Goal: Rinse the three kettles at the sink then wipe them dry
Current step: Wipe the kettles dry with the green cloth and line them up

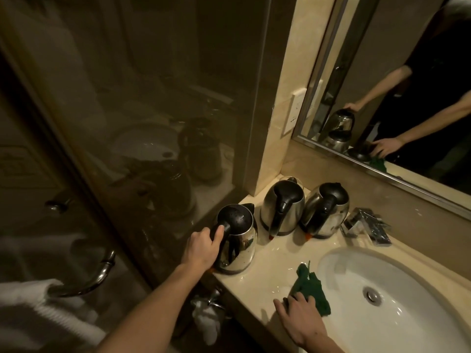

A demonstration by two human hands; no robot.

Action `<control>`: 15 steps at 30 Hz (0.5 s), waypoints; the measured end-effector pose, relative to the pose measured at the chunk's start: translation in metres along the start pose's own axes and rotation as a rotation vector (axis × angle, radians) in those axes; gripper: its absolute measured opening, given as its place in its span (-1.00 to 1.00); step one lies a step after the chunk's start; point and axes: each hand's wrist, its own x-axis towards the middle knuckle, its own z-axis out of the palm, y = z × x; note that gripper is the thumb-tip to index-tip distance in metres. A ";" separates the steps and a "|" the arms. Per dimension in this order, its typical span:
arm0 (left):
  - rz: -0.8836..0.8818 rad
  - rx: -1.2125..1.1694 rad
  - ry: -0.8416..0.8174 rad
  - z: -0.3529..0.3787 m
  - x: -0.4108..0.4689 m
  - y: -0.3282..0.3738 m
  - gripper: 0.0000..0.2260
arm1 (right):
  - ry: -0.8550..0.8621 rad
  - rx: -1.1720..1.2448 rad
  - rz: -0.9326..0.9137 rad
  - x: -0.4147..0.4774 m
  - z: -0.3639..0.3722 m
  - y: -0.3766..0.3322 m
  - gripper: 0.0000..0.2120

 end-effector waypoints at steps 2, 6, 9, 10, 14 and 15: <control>0.018 -0.004 -0.009 0.004 -0.002 0.001 -0.53 | 0.023 0.058 0.035 -0.002 0.002 0.001 -0.53; 0.054 -0.011 -0.038 0.012 -0.009 0.006 -0.51 | 0.107 0.282 0.124 0.003 0.009 0.008 -0.57; 0.082 0.012 -0.053 0.021 -0.020 0.019 -0.54 | 0.267 0.503 0.261 0.012 0.016 0.012 -0.51; 0.093 0.012 -0.053 0.025 -0.024 0.023 -0.54 | 0.311 0.564 0.300 0.016 0.016 0.013 -0.46; 0.145 0.006 -0.053 0.042 -0.040 0.042 -0.55 | 0.439 0.776 0.364 0.018 0.013 0.016 -0.39; 0.153 0.003 -0.055 0.046 -0.044 0.046 -0.56 | 0.458 0.817 0.364 0.015 0.009 0.015 -0.39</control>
